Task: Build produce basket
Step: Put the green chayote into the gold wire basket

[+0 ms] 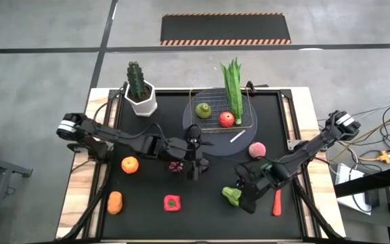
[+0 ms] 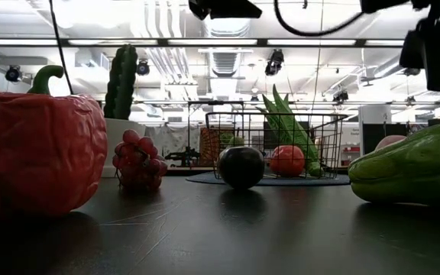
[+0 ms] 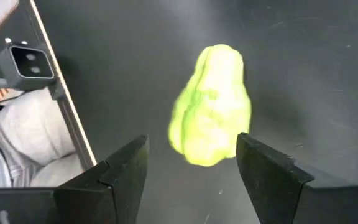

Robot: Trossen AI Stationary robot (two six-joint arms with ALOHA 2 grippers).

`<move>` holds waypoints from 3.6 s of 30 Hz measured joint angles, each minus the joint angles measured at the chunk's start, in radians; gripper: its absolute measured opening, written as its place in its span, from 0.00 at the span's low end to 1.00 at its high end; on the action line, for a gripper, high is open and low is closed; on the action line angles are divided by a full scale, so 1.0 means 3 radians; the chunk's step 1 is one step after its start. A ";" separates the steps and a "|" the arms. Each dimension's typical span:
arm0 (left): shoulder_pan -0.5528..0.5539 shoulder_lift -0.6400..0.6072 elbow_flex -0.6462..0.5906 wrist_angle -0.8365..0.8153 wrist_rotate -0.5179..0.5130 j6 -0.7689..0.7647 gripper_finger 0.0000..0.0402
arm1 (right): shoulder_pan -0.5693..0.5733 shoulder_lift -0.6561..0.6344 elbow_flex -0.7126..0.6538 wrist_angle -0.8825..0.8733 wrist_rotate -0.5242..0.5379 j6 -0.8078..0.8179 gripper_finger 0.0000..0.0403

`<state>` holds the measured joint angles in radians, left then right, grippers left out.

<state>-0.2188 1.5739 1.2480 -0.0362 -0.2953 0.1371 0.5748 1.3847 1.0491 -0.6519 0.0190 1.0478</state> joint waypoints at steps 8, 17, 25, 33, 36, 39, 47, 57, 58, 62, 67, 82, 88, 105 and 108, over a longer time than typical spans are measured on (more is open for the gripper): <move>-0.0187 -0.0117 -0.0024 -0.0003 0.0001 0.0000 0.83 | 0.0041 0.0750 0.0703 -0.0700 0.0023 -0.0003 0.62; -0.0390 -0.0357 -0.0060 -0.0043 -0.0092 0.0002 0.83 | 0.0053 0.1308 0.1119 -0.1125 0.0033 -0.0043 0.79; -0.0468 -0.0575 -0.0067 -0.0161 -0.0092 0.0001 0.83 | 0.0058 0.1487 0.1105 -0.1116 0.0117 -0.0062 0.72; -0.0469 -0.0634 -0.0067 -0.0193 -0.0092 0.0005 0.83 | 0.0145 0.1442 0.1094 -0.1082 0.0461 -0.0225 0.55; -0.0472 -0.0637 -0.0068 -0.0187 -0.0092 0.0029 0.83 | 0.0214 0.1405 0.1094 -0.1049 0.0523 -0.0442 0.55; -0.0472 -0.0634 -0.0101 -0.0170 -0.0092 0.0032 0.83 | 0.0323 0.1334 0.1089 -0.1013 0.0861 -0.0601 0.55; -0.0472 -0.0635 -0.0460 0.0290 -0.0091 0.0037 0.83 | 0.0656 0.0789 0.0870 -0.0614 0.1975 -0.1044 0.56; -0.0474 -0.0568 -0.0986 0.1641 0.0230 0.0212 0.83 | 0.0682 0.0014 -0.0561 0.2827 0.2983 -0.3233 0.56; -0.0474 -0.0564 -0.1042 0.1806 0.0282 0.0233 0.83 | 0.0657 -0.0020 -0.0740 0.3378 0.2940 -0.3526 0.56; -0.0474 -0.0505 -0.1234 0.2364 0.0375 0.0259 0.83 | 0.0533 -0.0051 -0.1324 0.5103 0.2438 -0.4394 0.56; -0.0469 -0.0263 -0.1293 0.3132 0.0516 0.0264 0.83 | 0.0344 -0.0054 -0.1698 0.5987 0.1979 -0.4676 0.56; -0.0336 0.0638 -0.0640 0.3495 0.0697 0.0134 0.83 | 0.0181 -0.0047 -0.1807 0.6036 0.1918 -0.4653 0.56; -0.0315 0.0802 -0.0427 0.3497 0.0807 0.0109 0.82 | 0.0181 -0.0042 -0.1819 0.6034 0.1943 -0.4602 0.56; -0.0272 0.0809 -0.0412 0.3398 0.0682 0.0076 0.28 | 0.0185 -0.0057 -0.1826 0.6011 0.1954 -0.4450 0.73; -0.0222 0.0785 -0.0417 0.3223 0.0680 0.0079 0.28 | 0.0185 -0.0165 -0.1826 0.5958 0.1953 -0.4368 0.81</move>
<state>-0.2852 1.8095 1.1230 0.9308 -0.0912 0.1608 0.6304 1.3352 0.5014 1.1356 0.6049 -0.2626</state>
